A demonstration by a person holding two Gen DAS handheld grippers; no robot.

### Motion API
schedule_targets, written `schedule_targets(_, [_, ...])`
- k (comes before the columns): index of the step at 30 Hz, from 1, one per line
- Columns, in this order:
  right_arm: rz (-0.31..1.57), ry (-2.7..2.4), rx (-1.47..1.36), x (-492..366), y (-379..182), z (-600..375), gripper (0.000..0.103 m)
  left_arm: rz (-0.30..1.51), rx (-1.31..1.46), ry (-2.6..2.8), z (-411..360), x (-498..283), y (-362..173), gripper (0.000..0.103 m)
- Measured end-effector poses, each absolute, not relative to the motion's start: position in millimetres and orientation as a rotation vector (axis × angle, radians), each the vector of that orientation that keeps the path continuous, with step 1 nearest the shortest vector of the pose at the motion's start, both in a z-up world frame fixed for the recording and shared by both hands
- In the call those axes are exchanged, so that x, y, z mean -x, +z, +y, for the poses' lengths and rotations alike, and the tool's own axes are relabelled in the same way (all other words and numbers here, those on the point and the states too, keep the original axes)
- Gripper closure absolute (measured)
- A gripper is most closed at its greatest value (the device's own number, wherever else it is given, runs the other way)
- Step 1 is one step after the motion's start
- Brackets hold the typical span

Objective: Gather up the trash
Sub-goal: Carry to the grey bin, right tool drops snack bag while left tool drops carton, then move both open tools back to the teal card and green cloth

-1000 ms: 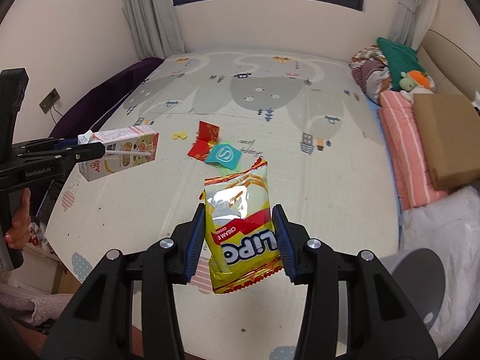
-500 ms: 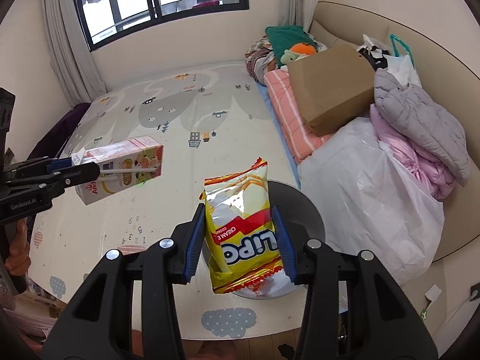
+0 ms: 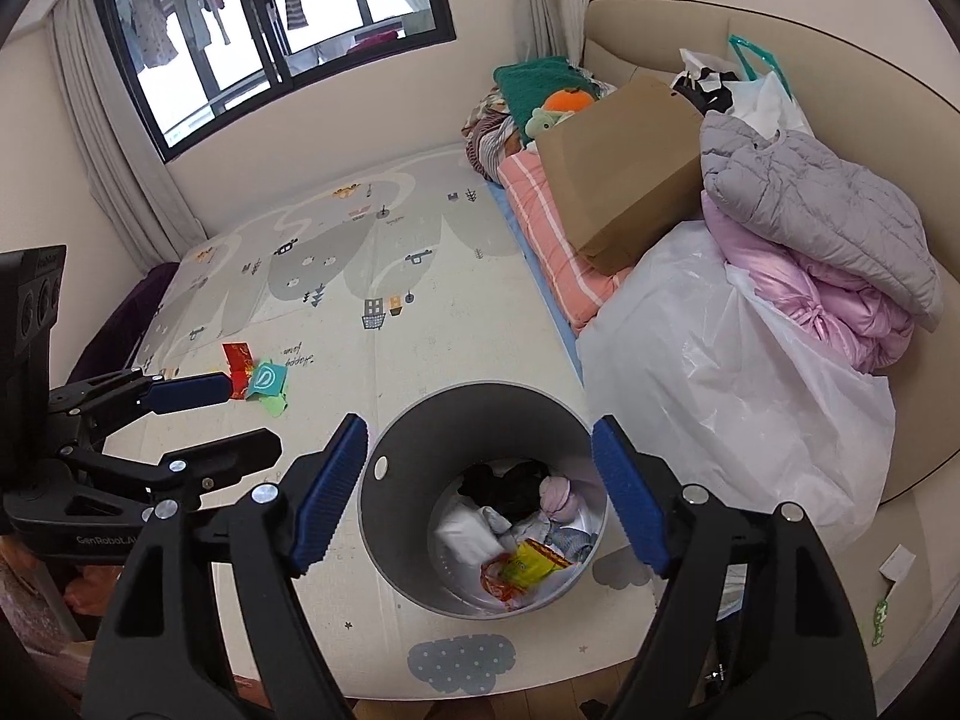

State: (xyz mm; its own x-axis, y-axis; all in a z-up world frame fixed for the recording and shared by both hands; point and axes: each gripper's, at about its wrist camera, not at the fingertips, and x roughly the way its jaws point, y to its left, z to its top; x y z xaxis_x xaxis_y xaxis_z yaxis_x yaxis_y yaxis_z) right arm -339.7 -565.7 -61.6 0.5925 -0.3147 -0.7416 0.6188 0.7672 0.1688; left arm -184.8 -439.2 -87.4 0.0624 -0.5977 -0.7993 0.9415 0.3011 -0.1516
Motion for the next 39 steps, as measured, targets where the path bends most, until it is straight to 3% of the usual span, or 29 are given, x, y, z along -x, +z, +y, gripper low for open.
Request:
schedule_targets(9, [0.778, -0.557, -0.427, 334.3, -61.9, -560.8, 0.029, 0.902, -0.463, -1.169, -424.2, 169.3, -83.0, 0.028])
schedule_targets(18, [0.82, -0.441, -0.341, 275.3, -58.6, -524.7, 0.028, 0.918, -0.372, -1.024, -375.1, 126.6, -83.1, 0.026])
schedule_targets(39, [0.941, -0.175, -0.176, -1.8, -108.3, -328.0, 0.027, 0.983, -0.28, -0.59, -144.6, -94.9, -127.6, 0.026])
